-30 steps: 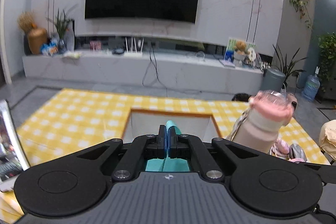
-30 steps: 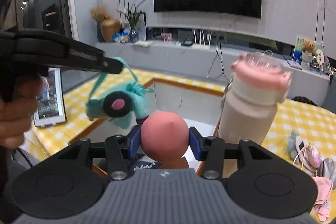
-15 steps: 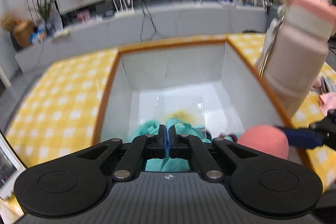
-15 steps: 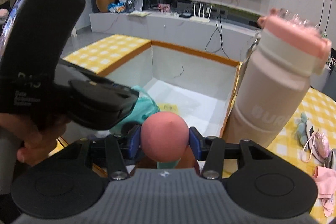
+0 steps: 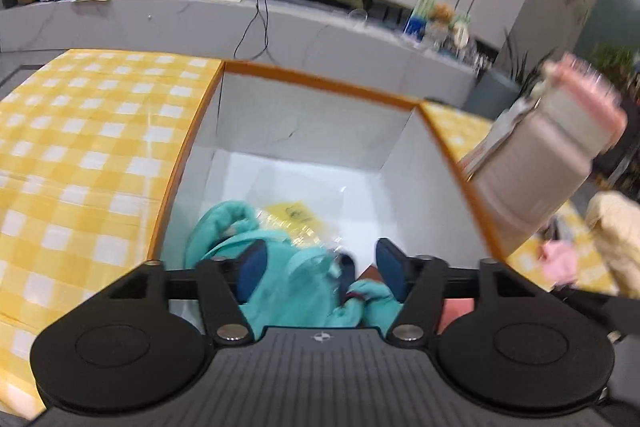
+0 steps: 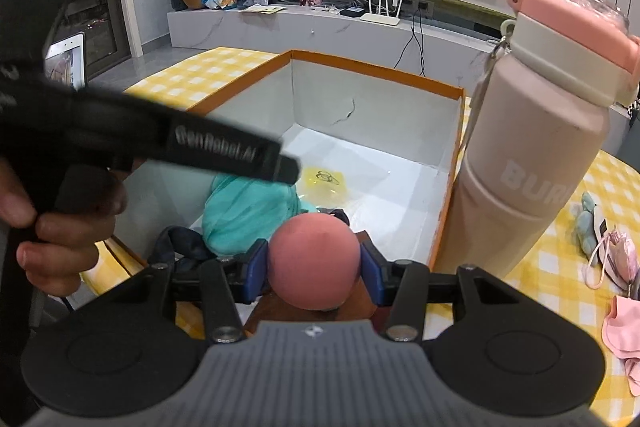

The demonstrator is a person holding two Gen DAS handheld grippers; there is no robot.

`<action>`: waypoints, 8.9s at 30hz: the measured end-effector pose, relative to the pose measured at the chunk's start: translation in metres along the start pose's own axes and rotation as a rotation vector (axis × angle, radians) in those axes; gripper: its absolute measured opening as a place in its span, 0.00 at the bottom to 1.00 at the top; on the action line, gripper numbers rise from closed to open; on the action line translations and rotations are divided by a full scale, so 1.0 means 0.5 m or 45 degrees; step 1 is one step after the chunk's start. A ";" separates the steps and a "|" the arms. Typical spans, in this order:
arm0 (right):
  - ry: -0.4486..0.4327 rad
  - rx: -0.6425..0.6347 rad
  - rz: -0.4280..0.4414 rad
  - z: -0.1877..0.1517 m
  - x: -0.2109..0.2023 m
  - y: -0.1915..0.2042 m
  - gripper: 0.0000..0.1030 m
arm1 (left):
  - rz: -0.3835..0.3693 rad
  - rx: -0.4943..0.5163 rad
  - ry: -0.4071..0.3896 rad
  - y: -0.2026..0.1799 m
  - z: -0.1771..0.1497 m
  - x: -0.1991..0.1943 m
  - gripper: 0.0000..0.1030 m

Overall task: Organize soft objects
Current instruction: 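Open the right gripper to drop the coral ball into the shoebox, then move both grippers back from the shoebox to the remaining pile, then grasp and lift the pink drawstring pouch with the right gripper while the left reaches toward the pink cloth, then grasp the silver bag with the left gripper, then carry the silver bag and pink pouch over the orange shoebox with both grippers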

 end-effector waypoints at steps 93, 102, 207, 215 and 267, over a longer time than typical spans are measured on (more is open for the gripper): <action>-0.139 0.494 -0.615 -0.048 -0.204 -0.566 0.97 | -0.111 0.401 0.010 -0.467 -0.123 0.004 0.86; -0.164 0.682 -0.524 -0.020 -0.171 -0.705 0.97 | -0.075 0.424 0.008 -0.541 -0.080 0.146 0.86; -0.085 1.171 -0.244 -0.030 -0.113 -1.048 0.28 | -0.425 0.424 -0.066 -0.703 0.015 0.245 0.84; -0.029 1.291 -0.196 -0.059 -0.080 -1.073 0.31 | -0.423 0.454 -0.069 -0.731 0.038 0.264 0.84; -0.199 1.031 -0.426 -0.015 -0.188 -1.023 0.24 | -0.307 0.438 0.276 -0.774 0.180 0.361 0.01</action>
Point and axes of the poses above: each gripper's, at about its wrist camera, not at the fingertips, and x roughly the way its jaws point, y to its left, z to its top, the point moved 7 cm from there along x, roughly the way its jaws point, and after that the axes turned 14 degrees about x, right-handed, at the moved point
